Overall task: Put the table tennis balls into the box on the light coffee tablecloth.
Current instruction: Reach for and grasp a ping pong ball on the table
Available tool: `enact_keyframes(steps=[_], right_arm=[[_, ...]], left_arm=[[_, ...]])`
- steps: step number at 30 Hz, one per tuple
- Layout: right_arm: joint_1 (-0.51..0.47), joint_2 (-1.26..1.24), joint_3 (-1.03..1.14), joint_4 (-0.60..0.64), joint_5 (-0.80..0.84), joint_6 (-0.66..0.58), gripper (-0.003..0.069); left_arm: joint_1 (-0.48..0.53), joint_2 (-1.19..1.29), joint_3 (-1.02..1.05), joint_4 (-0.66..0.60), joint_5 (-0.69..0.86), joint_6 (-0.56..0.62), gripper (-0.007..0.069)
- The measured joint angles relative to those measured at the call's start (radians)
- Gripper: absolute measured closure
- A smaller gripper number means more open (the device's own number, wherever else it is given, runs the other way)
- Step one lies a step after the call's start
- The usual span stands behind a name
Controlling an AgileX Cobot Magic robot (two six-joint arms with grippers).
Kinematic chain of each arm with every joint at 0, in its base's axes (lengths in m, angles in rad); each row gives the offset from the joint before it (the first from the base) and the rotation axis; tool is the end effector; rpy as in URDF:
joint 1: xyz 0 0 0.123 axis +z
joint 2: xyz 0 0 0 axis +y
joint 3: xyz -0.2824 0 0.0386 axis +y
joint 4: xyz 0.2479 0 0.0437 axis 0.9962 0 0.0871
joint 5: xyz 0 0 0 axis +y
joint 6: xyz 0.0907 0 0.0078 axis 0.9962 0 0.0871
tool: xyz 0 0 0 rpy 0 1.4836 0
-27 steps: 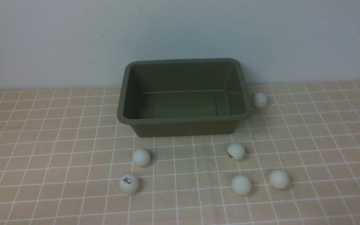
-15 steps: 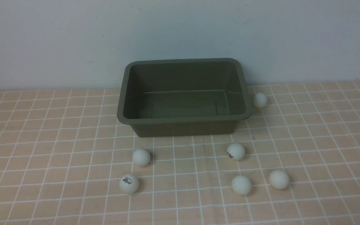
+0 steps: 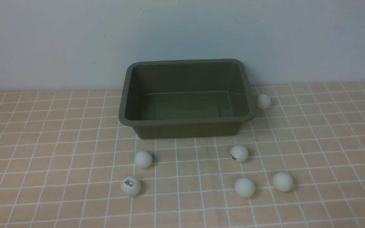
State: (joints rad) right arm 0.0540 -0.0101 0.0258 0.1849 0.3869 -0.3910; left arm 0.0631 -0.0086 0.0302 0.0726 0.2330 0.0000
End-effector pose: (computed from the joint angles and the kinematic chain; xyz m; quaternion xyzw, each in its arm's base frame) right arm 0.0518 0.0091 0.1708 -0.1303 0.7968 -0.0208 0.5896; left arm 0.0556 0.0050 0.1823 -0.0025 0.7635 0.0495 0.6438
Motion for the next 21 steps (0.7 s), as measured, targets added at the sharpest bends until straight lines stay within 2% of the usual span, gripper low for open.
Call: enact_keyframes(steps=[17,19,21], right_arm=[[0.0,0.0,0.0,0.002,0.0,0.0,0.0677],[0.0,0.0,0.0,0.037,-0.001,0.008,0.0677],[0.0,0.0,0.0,0.127,-0.006,0.027,0.0677]], left_arm=[[0.0,0.0,0.0,-0.009,0.0,-0.012,0.0693],[0.0,0.0,0.0,-0.054,0.0,-0.044,0.0693],[0.0,0.0,0.0,-0.132,0.0,-0.105,0.0693]])
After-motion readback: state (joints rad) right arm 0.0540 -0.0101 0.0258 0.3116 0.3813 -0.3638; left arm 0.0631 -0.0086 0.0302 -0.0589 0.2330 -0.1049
